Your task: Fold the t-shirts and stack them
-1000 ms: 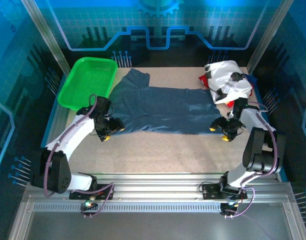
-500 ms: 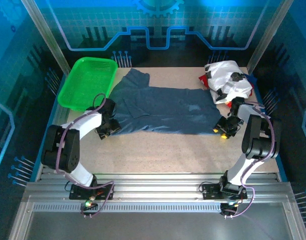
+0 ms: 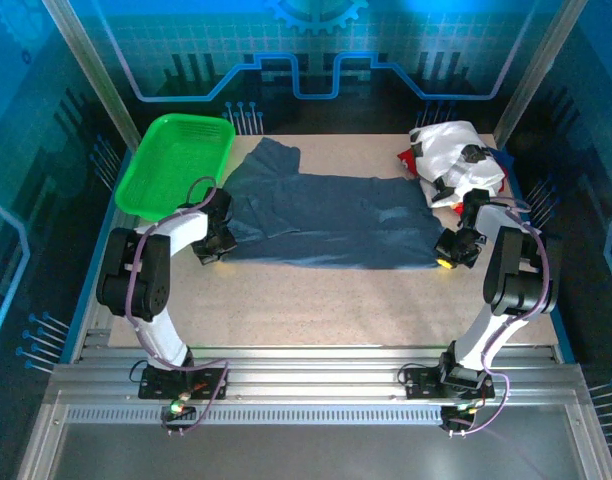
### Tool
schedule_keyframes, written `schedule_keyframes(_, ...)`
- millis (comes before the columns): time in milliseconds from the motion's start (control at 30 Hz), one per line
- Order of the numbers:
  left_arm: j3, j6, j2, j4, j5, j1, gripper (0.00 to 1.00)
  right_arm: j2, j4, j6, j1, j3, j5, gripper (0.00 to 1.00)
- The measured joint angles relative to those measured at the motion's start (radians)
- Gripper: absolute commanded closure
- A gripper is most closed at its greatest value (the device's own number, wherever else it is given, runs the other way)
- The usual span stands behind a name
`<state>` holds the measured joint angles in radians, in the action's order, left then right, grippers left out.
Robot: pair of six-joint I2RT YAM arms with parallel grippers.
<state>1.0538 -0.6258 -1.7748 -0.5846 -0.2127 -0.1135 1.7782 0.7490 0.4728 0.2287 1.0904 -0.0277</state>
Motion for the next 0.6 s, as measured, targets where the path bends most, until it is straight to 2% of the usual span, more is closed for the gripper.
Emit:
schedule_keyframes(200,-0.114,0.003,0.103,0.013,0.010,0.000,0.95,-0.028,0.016,-0.011,-0.001,-0.014,0.021,1.00)
schedule_keyframes(467,-0.316,-0.040,0.339,-0.055,0.080,0.001,0.95,-0.168,0.066,-0.011,-0.001,-0.106,0.049,1.00)
schedule_keyframes(600,-0.390,-0.075,0.411,-0.084,0.114,0.003,0.93,-0.229,0.092,-0.010,0.000,-0.147,0.059,1.00)
